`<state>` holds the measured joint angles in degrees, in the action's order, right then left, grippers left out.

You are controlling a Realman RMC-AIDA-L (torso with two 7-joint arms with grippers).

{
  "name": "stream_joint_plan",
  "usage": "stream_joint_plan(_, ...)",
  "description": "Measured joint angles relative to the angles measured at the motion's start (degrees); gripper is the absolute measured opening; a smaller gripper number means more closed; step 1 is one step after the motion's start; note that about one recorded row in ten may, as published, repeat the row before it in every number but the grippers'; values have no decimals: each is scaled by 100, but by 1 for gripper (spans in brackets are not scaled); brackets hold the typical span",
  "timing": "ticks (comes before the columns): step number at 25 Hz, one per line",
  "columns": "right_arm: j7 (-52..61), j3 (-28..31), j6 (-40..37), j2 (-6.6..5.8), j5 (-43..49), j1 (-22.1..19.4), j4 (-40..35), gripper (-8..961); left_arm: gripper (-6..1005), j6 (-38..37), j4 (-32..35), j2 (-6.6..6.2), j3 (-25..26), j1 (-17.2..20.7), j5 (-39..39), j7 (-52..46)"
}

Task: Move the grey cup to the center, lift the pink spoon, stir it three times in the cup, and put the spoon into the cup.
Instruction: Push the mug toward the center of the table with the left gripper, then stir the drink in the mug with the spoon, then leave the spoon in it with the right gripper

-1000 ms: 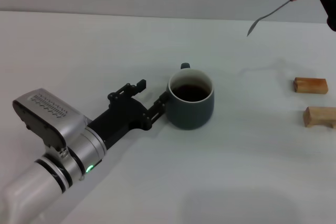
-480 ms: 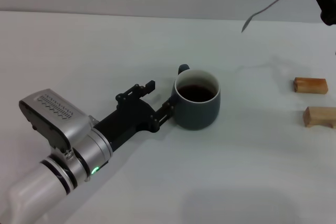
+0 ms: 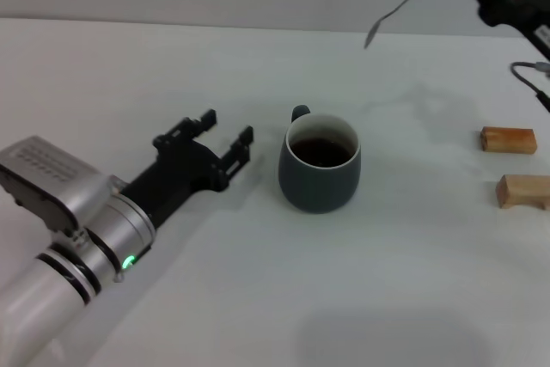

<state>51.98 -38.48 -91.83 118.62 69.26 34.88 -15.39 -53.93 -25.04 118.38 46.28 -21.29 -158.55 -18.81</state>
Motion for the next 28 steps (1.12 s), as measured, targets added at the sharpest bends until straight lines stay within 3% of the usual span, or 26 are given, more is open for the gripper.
stream_joint_plan(10,752,-867,747,-40,479,370,-530,136,618,-178,44,-9,408,100,-1,-68)
stream_joint_plan(23,2183,-931,1052,-185,2277,835,-984,136,617,-228,52,-8,532,165,8,-77)
stream_joint_plan(28,2284,-951,1233,-182,2630,898,-987,136,618,-232,52,-8,540,171,9,-79)
